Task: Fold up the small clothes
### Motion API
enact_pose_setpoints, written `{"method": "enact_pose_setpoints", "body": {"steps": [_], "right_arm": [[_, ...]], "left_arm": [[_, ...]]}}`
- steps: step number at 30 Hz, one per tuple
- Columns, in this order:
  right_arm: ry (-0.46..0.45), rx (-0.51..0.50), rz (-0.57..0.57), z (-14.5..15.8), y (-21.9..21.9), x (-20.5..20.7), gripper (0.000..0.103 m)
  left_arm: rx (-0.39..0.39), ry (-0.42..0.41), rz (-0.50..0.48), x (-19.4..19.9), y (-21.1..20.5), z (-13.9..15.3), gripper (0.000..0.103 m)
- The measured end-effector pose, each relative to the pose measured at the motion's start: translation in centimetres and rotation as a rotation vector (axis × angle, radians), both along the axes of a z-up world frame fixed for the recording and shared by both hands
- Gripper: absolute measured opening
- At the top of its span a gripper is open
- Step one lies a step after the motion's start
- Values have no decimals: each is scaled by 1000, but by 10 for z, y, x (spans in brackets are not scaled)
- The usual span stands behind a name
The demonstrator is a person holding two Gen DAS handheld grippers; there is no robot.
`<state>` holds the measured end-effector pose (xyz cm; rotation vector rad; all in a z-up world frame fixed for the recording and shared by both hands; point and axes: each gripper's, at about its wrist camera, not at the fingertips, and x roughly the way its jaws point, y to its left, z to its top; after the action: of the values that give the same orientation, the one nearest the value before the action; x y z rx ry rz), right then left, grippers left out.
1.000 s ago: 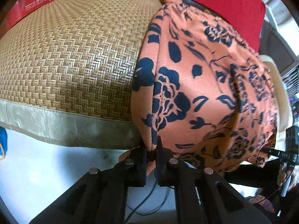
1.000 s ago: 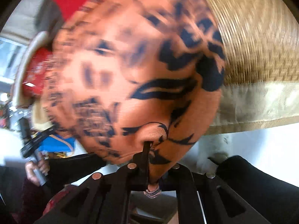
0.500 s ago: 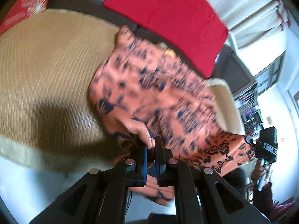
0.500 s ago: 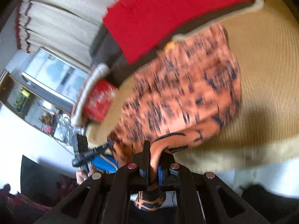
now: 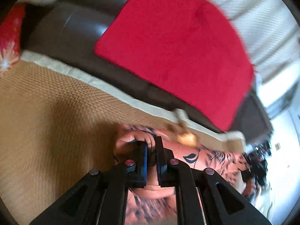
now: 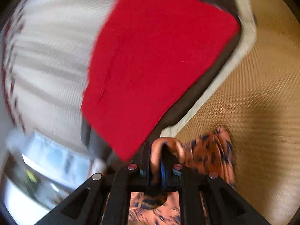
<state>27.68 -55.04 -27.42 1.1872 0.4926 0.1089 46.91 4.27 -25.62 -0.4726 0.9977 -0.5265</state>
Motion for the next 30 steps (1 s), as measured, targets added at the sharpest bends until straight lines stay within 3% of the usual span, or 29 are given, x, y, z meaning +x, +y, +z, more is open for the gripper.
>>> {"method": "enact_pose_setpoints", "body": {"steps": [2,3,5,7,9,10,11,12,14,15,17,22,27,30], "right_arm": [[43,117,-37,-41,-12,24,20],[76,139,-57,-56,-16,30,34],[167,149,-55,-79,-25,45,46],[141,150,-62,-80,-34,47,57],[88,97,-136,-66,-43,37,80],[54,79,-167,-59,-46,29,80],[33,76,-185,-55,-48,23,80],[21,76,-197,-50,-49,16,80],[25,41,-158,-37,-42,3,80],[35,4,-127,-31,-33,0,80],[77,-116,-60,-13,-6,-4,79],[94,-307,72,15,63,-14,72],[209,-501,221,-9,140,-24,67],[345,-648,299,-37,168,-16,55]], "left_arm": [[-13,60,27,30,-5,-29,8],[-37,90,45,39,-5,-45,8],[-123,135,84,49,4,-69,8],[-251,154,119,48,18,-84,10],[-331,144,158,41,33,-89,13],[-348,122,192,34,42,-86,16],[-342,75,259,21,54,-79,34],[-327,32,313,8,63,-72,60],[-272,-45,416,-24,78,-56,76],[-243,-42,421,-34,78,-51,76],[-211,-16,343,-55,68,-41,76],[-44,-88,192,-118,11,-21,76],[101,-191,119,-150,-37,-17,76],[218,-155,80,-146,-61,-34,76]]}}
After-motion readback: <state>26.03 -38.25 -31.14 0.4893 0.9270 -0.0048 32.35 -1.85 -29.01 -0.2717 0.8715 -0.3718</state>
